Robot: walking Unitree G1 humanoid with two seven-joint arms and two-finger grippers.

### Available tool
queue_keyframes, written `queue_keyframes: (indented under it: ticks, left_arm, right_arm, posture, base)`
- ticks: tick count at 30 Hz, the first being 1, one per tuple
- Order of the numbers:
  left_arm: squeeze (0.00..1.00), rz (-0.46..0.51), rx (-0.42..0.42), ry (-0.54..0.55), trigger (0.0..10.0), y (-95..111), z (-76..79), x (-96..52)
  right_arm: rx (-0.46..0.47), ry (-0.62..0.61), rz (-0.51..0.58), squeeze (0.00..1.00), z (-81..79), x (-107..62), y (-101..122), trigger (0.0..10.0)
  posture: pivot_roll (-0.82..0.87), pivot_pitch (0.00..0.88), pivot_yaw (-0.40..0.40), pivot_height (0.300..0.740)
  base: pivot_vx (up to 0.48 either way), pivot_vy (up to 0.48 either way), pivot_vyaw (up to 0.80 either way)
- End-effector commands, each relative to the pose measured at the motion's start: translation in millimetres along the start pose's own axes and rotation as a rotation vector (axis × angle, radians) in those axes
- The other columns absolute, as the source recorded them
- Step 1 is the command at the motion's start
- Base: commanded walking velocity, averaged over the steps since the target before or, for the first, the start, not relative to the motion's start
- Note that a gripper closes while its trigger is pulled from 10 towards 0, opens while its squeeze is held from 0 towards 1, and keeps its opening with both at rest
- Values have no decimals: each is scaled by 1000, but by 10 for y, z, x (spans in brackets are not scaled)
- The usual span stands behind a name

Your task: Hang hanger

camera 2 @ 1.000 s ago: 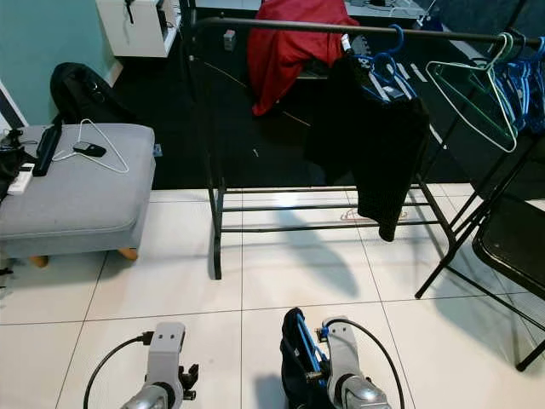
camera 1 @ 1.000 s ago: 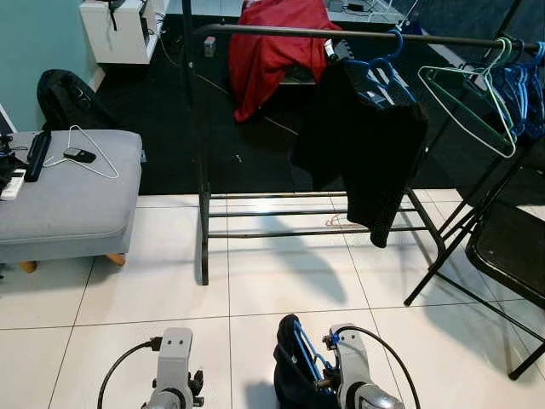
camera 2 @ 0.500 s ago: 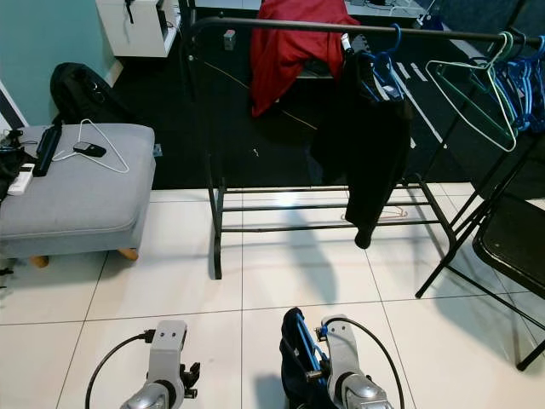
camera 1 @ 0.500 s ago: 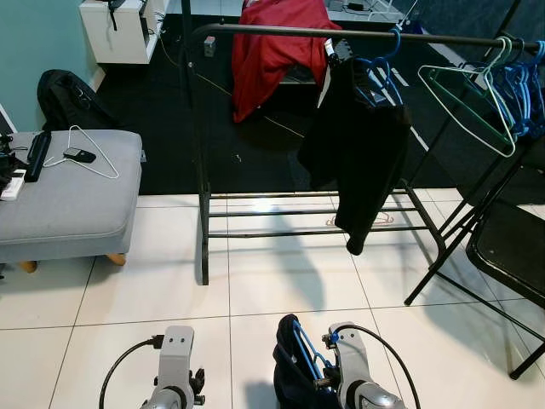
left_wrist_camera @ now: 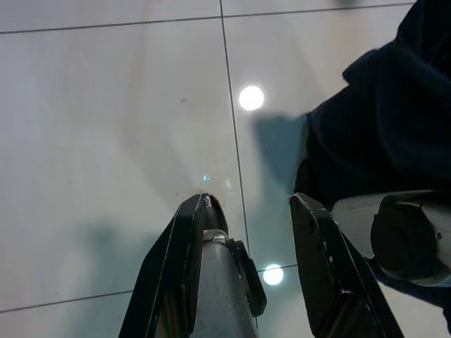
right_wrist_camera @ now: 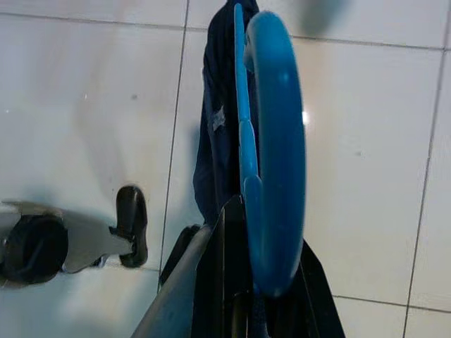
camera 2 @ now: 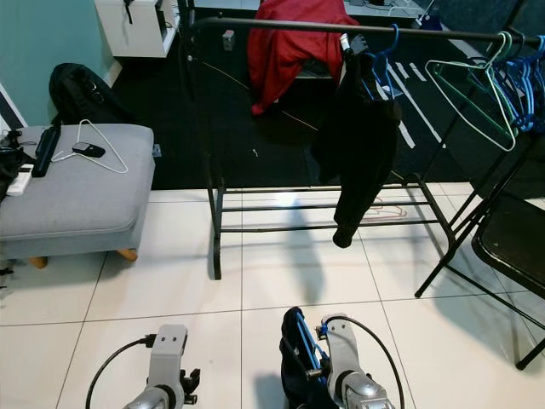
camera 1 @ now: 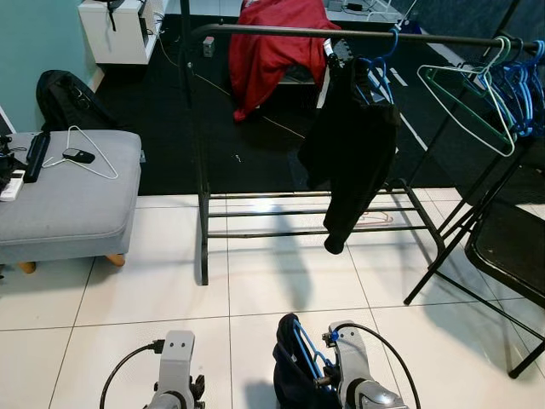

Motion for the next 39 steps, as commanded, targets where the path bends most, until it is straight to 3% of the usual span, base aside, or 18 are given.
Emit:
queue_keyframes:
  ticks: [1, 7, 10, 15, 19, 24, 28, 32, 39]
  left_arm:
    - [8, -25, 6, -8, 10000, -68, 39, -14]
    - [0, -16, 8, -25, 10000, -3, 127, 5]
    - [0, -16, 10, -27, 10000, 8, 139, 8]
    - [0, -19, 11, -17, 10000, -6, 131, 4]
    - [0, -22, -11, 15, 10000, -24, 51, 0]
    - [0, -32, -52, 58, 10000, -51, -36, -6]
    - [0, -41, -62, 70, 10000, -91, -42, -19]
    - [0, -50, -53, 61, 10000, -119, -46, -27]
    - [0, -66, -56, 64, 10000, -191, -47, -50]
  right_arm:
    - [23, -23, 10, 0, 45, -5, 27, 10000]
    - [62, -14, 184, 0, 12, 9, 384, 10000]
    - [68, -15, 194, 0, 11, 8, 400, 10000]
    - [95, -14, 145, 0, -31, 24, 293, 10000]
    - [-17, 18, 48, 0, -101, 41, 155, 10000]
    - [11, 68, -49, 0, -166, 42, -13, 10000]
    - [-59, 115, -118, 0, -284, 48, -132, 10000]
    - [53, 74, -82, 0, -248, 54, -85, 10000]
    - [61, 62, -107, 0, -186, 32, -150, 10000]
  posture:
    - [-126, 118, -68, 740]
    - [-142, 106, -55, 740]
    - [-142, 101, -56, 740]
    - [-122, 93, -65, 740]
    - [-113, 88, -72, 740]
    - [-71, 63, -122, 740]
    - [-49, 67, -123, 740]
    - [-49, 84, -106, 740]
    - [-59, 96, -119, 740]
  base:
    - [0, 0, 0]
    - [0, 0, 0]
    - [0, 0, 0]
    - [0, 0, 0]
    - [0, 0, 0]
    - [0, 0, 0]
    - [0, 0, 0]
    - [0, 0, 0]
    - [0, 0, 0]
Point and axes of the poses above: a point about 5 cm out from each wrist's last joint towards the gripper, its own x axis pointing out of the wrist towards the gripper, its own y axis along the axis of the wrist's last joint, z = x × y, the point moved 1 cm from there along x, pointing out of the wrist towards the gripper, and after that the axes turned 13 degrees about x, right-handed, at the moved point
